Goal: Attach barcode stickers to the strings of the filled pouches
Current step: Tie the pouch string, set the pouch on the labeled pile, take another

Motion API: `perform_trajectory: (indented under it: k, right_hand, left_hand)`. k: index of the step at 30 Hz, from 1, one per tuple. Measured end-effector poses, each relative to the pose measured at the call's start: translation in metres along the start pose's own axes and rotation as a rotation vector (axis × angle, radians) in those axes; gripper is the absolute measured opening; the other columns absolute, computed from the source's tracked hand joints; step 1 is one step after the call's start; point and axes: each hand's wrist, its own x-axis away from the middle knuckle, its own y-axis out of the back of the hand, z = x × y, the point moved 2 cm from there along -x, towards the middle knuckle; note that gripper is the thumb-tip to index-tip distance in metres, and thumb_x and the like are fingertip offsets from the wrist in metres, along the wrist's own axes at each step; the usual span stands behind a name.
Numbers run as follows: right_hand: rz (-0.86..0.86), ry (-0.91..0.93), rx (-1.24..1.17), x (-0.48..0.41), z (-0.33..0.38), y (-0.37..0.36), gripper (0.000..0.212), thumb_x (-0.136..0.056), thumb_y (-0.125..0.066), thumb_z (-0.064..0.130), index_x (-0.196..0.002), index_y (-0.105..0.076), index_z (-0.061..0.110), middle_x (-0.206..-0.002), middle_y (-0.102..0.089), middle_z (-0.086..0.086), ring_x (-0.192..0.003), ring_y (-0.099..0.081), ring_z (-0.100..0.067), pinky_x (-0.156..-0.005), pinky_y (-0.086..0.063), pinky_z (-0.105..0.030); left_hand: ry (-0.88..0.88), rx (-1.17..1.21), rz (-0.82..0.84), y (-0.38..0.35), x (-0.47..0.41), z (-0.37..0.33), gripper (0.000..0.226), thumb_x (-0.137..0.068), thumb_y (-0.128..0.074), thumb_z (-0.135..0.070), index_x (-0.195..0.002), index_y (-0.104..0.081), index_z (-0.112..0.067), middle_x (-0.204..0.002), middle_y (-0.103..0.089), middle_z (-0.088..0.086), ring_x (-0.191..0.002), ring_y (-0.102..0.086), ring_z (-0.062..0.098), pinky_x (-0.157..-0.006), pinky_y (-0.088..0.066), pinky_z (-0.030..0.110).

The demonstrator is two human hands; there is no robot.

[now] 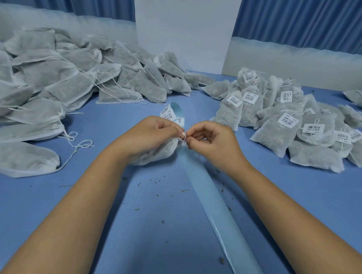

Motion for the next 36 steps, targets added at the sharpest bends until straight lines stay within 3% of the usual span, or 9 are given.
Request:
perform_trajectory:
  k: [3,8,15,18,21,26,30,34,36]
  right_hand:
    - [-0.007,0.004,-0.016,0.000,-0.001,-0.001,0.025,-0.079,-0.066,-0.013,-0.077,-0.065,0.011,-0.075,-0.070,-0.001,-0.072,-0.066,-0.019,-0.074,-0.052,-0.034]
    - [-0.008,-0.023,-0.017,0.000,-0.002,-0.001,0.027,-0.081,-0.066,-0.011,-0.077,-0.069,0.015,-0.075,-0.071,0.003,-0.071,-0.066,-0.015,-0.075,-0.054,-0.031]
    - [-0.002,-0.025,-0.070,0.001,-0.001,-0.001,0.019,-0.084,-0.068,-0.006,-0.087,-0.075,0.012,-0.078,-0.074,0.001,-0.072,-0.067,-0.012,-0.079,-0.056,-0.033]
    - [-0.001,-0.026,-0.106,0.001,-0.002,-0.002,0.016,-0.083,-0.073,-0.001,-0.091,-0.076,0.013,-0.084,-0.076,0.001,-0.077,-0.070,-0.011,-0.077,-0.056,-0.025]
    - [-0.011,-0.021,-0.121,0.001,-0.003,-0.004,0.015,-0.081,-0.077,0.004,-0.091,-0.077,0.015,-0.088,-0.077,0.002,-0.080,-0.071,-0.009,-0.075,-0.053,-0.018]
    - [-0.045,-0.027,-0.099,0.000,-0.007,-0.004,0.015,-0.085,-0.073,0.006,-0.090,-0.077,0.019,-0.084,-0.076,-0.003,-0.074,-0.068,-0.009,-0.077,-0.058,-0.026]
    - [-0.020,-0.088,-0.199,-0.002,-0.008,-0.003,0.014,-0.089,-0.068,0.003,-0.091,-0.076,0.014,-0.081,-0.076,-0.005,-0.072,-0.069,-0.010,-0.079,-0.058,-0.024]
    - [-0.021,-0.110,-0.237,-0.003,-0.008,-0.002,0.015,-0.089,-0.066,0.000,-0.087,-0.074,0.013,-0.074,-0.075,0.004,-0.070,-0.070,-0.008,-0.076,-0.057,-0.021]
    - [-0.024,-0.103,-0.224,-0.004,-0.008,-0.003,0.016,-0.089,-0.066,0.000,-0.086,-0.074,0.014,-0.071,-0.074,0.005,-0.068,-0.069,-0.006,-0.076,-0.057,-0.021]
  left_hand:
    - [0.006,-0.014,0.019,0.000,-0.001,0.001,0.021,-0.092,-0.062,-0.025,-0.076,-0.077,-0.023,-0.059,-0.053,-0.008,-0.054,-0.046,0.003,-0.049,-0.037,0.009]
    - [0.005,-0.025,0.038,0.000,-0.003,0.004,0.020,-0.090,-0.063,-0.027,-0.077,-0.078,-0.028,-0.061,-0.058,-0.011,-0.058,-0.050,0.000,-0.053,-0.039,0.008]
    - [0.007,0.005,0.026,0.001,-0.003,0.004,0.021,-0.083,-0.061,-0.034,-0.082,-0.079,-0.025,-0.073,-0.057,0.004,-0.069,-0.050,0.009,-0.067,-0.039,0.022]
    - [0.016,0.024,0.003,0.004,-0.003,0.004,0.019,-0.086,-0.062,-0.032,-0.081,-0.078,-0.024,-0.067,-0.060,-0.004,-0.064,-0.052,0.004,-0.061,-0.040,0.015]
    - [0.035,0.063,0.001,0.003,-0.003,0.005,0.023,-0.079,-0.063,-0.037,-0.084,-0.078,-0.020,-0.071,-0.062,-0.002,-0.067,-0.055,0.006,-0.067,-0.041,0.019]
    - [0.038,0.053,-0.034,0.002,-0.005,0.006,0.019,-0.092,-0.062,-0.027,-0.087,-0.079,-0.019,-0.081,-0.066,0.007,-0.076,-0.057,0.009,-0.073,-0.044,0.021]
    - [0.009,0.083,-0.020,0.004,-0.005,0.008,0.011,-0.087,-0.072,-0.029,-0.085,-0.078,-0.020,-0.073,-0.069,-0.003,-0.067,-0.060,0.003,-0.058,-0.045,0.008]
    - [0.002,-0.025,-0.016,0.000,-0.007,0.012,0.032,-0.067,-0.091,-0.032,-0.088,-0.069,-0.022,-0.075,-0.064,-0.013,-0.056,-0.051,0.006,-0.052,-0.043,0.019]
    - [0.000,-0.114,-0.014,-0.003,-0.008,0.013,0.029,-0.068,-0.090,-0.036,-0.087,-0.071,-0.025,-0.065,-0.061,-0.021,-0.050,-0.048,0.001,-0.051,-0.037,0.018]
